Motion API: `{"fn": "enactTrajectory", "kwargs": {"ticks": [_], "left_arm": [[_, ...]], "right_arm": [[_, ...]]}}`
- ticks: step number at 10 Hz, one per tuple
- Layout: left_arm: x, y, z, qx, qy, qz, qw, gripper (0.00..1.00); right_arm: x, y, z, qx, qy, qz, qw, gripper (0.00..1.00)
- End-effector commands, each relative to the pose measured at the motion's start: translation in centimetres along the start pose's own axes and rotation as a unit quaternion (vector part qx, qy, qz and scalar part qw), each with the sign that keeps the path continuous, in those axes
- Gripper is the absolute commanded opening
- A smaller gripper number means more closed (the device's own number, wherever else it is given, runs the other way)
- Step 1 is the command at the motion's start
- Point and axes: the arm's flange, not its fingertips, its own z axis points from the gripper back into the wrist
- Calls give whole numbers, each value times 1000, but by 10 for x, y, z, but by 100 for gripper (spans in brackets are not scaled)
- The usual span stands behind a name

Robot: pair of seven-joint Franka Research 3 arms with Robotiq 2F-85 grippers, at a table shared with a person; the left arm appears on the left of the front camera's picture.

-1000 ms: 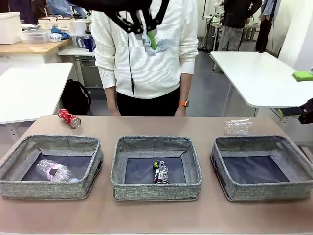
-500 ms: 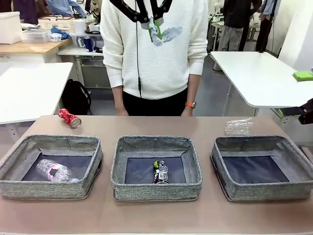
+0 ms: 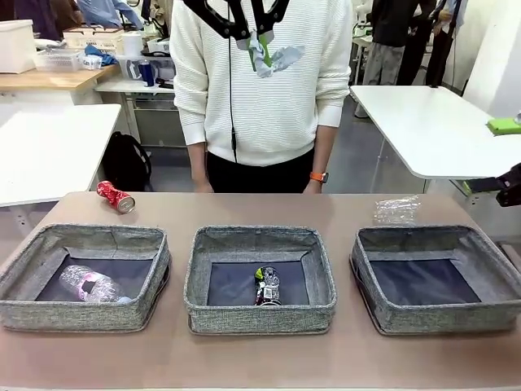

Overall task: Sort the waste into the appropriate baskets.
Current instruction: Pick up the waste item pointed out by the person, then place the picked waste into the Fabric basket indicated by the person.

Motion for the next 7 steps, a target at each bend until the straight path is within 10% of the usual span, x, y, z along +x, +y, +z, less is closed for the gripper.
{"fn": "enactTrajectory", "kwargs": {"ticks": [1, 7], "left_arm": [[-1, 5, 2, -6, -2, -6, 1000, 7], [-1, 5, 2, -6, -2, -6, 1000, 7]], "right_arm": [[1, 4, 1, -2, 3, -3, 1000, 100], [1, 4, 1, -2, 3, -3, 1000, 100]]}}
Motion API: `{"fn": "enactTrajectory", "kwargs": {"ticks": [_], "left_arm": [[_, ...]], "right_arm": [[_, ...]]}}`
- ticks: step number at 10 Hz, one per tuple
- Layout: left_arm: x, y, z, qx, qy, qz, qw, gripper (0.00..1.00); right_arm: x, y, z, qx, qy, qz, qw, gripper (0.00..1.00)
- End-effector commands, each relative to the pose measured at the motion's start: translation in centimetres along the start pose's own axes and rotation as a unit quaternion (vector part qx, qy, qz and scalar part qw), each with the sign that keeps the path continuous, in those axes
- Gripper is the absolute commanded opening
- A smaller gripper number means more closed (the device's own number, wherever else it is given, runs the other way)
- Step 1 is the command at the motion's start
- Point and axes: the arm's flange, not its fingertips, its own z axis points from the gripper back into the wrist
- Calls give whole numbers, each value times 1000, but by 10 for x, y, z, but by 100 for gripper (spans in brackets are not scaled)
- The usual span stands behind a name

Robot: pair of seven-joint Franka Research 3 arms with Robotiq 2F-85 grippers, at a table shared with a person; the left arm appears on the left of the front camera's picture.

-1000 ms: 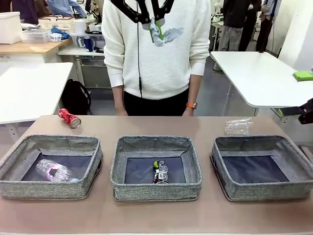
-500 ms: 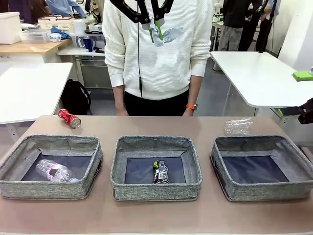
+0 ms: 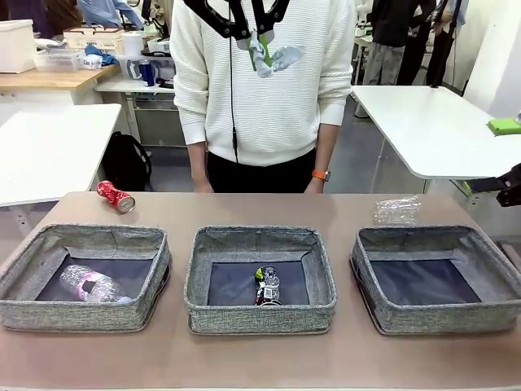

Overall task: Sort the waste into the appropriate baskets.
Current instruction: Place the picked waste into the Fabric basket indicated by the person.

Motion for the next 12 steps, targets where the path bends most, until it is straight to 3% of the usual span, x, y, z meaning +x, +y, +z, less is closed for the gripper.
{"fn": "enactTrajectory", "kwargs": {"ticks": [1, 12], "left_arm": [[-2, 5, 2, -6, -2, -6, 1000, 7], [-2, 5, 2, -6, -2, -6, 1000, 7]], "right_arm": [[1, 4, 1, -2, 3, -3, 1000, 100], [1, 4, 1, -2, 3, -3, 1000, 100]]}}
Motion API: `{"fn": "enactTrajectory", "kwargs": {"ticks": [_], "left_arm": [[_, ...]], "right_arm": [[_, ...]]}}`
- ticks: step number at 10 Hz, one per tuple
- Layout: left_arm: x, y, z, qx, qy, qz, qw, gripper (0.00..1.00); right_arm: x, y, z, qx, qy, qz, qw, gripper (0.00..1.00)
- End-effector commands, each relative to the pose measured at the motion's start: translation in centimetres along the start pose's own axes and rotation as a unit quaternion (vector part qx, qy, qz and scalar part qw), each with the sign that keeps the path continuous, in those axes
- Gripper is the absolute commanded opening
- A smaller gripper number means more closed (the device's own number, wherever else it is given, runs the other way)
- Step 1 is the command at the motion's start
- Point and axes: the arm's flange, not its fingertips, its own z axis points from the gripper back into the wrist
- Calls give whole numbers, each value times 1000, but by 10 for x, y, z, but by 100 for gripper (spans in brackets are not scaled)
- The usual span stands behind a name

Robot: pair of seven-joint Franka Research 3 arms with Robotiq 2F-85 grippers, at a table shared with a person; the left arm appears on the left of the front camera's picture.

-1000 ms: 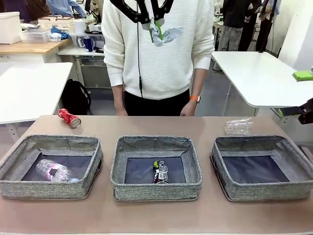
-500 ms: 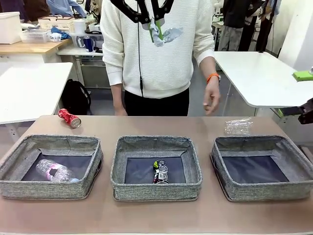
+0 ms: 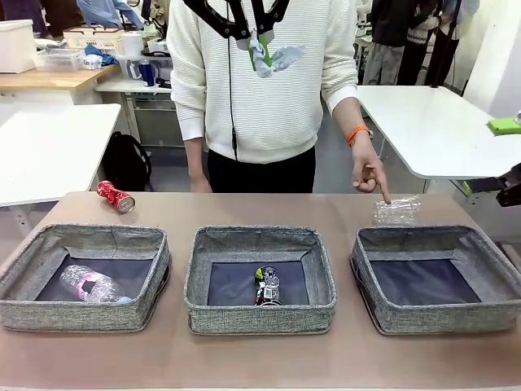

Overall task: Sort the waste into the appropriate baskets.
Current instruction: Place the picked waste into the Fabric basket indicated by the person.

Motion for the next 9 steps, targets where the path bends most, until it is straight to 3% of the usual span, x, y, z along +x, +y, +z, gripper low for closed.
{"fn": "enactTrajectory", "kwargs": {"ticks": [1, 5, 6, 9], "left_arm": [[-2, 5, 2, -6, -2, -6, 1000, 7], [0, 0, 0, 0, 0, 0, 1000, 7], [-18, 2, -27, 6, -11, -19, 1000, 7], [-92, -14, -160, -66, -54, -90, 992, 7]], "right_arm": [[1, 4, 1, -2, 3, -3, 1000, 100], [1, 4, 1, -2, 3, -3, 1000, 100], [0, 0, 0, 0, 0, 0, 1000, 100], [-52, 8, 120, -116, -80, 0, 990, 100]]}}
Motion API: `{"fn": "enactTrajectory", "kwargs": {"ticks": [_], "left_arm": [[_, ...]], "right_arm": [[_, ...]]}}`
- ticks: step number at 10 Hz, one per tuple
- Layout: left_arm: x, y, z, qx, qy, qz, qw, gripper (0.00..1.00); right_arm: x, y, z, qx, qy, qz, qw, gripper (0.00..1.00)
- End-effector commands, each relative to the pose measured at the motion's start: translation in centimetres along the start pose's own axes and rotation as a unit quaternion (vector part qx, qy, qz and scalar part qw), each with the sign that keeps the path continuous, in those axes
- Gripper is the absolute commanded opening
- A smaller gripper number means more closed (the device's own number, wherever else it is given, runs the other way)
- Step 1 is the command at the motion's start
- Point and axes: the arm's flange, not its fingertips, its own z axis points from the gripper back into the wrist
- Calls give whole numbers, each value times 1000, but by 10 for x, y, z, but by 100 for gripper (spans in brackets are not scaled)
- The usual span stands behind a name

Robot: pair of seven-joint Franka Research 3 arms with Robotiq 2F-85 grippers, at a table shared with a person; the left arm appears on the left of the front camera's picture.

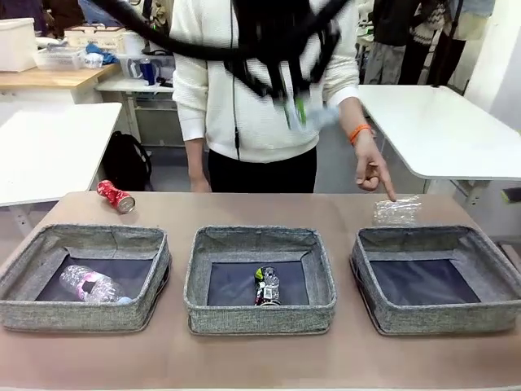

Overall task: Sort the waste into the appropriate baskets.
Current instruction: Place the picked waste into the Fabric basket indicated by the person.

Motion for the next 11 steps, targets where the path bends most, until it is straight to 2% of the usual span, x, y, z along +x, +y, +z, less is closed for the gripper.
{"fn": "enactTrajectory", "kwargs": {"ticks": [1, 2, 3, 4, 5, 6, 7, 9, 11], "left_arm": [[-41, 3, -94, -60, -37, -49, 996, 7], [-36, -16, -130, -90, -47, -76, 992, 7], [-27, -35, -160, -136, -30, -111, 984, 7], [-17, -62, -185, -179, -38, -132, 974, 7], [-7, -88, -201, -207, -50, -129, 969, 7], [6, -111, -212, -191, -75, -124, 971, 7], [30, -128, -225, -171, -66, -111, 977, 7], [66, -142, -252, -142, -47, -82, 985, 7], [79, -144, -271, -125, -29, -65, 990, 7]], "right_arm": [[-31, -2, 72, -67, -28, 15, 997, 100], [-50, -1, 85, -98, -11, 33, 995, 100], [-66, 0, 91, -119, 1, 58, 991, 100], [-43, -2, 77, -72, -37, 6, 997, 100], [-43, -2, 77, -72, -37, 6, 997, 100], [-43, -2, 77, -72, -37, 6, 997, 100], [-43, -2, 77, -72, -37, 6, 997, 100], [-43, -2, 77, -72, -37, 6, 997, 100], [-43, -2, 77, -72, -37, 6, 997, 100]]}}
